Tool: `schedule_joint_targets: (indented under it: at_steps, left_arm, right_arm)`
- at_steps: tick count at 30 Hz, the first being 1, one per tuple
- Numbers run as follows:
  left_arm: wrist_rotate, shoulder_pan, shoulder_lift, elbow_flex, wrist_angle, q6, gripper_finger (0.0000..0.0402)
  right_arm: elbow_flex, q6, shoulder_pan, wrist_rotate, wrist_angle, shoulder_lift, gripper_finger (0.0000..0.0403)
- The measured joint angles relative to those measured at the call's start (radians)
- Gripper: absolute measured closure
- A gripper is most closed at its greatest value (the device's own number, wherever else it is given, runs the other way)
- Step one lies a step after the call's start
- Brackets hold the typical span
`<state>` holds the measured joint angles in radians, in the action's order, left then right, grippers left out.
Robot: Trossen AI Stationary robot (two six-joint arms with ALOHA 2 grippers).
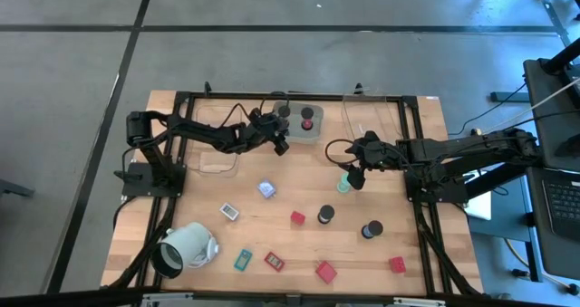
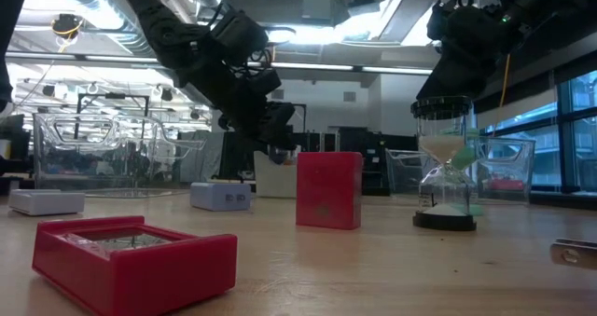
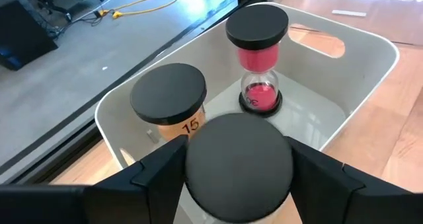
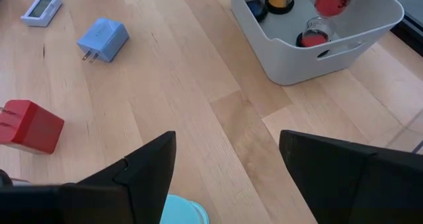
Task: Pick & Place Office items
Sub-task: Put the left blue hourglass timer into the gray bin, then put the blue and green hourglass timer into the gray bin
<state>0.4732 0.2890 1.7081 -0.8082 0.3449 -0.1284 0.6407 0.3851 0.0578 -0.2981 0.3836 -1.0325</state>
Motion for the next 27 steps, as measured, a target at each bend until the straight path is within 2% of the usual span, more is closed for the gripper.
schedule_joint_targets:
  at_steps: [7,17,22,27]
  left_arm:
    - [0.006,-0.007,-0.02,-0.003,0.0,-0.008,0.0141]
    - [0.006,-0.067,-0.198,-0.004,-0.018,0.061,0.0119]
    - [0.005,-0.115,-0.278,-0.004,-0.029,0.064,0.0119]
    - [0.005,-0.157,-0.294,-0.004,-0.035,0.112,0.0119]
  right_arm:
    - [0.0,0.0,0.0,0.0,0.0,0.0,0.0131]
    - [0.0,0.05,0.0,0.004,0.017,0.0,0.0131]
    - [0.0,0.116,0.004,0.037,0.071,0.0,0.0131]
    - [0.0,0.122,0.028,0.121,0.12,0.0,0.0131]
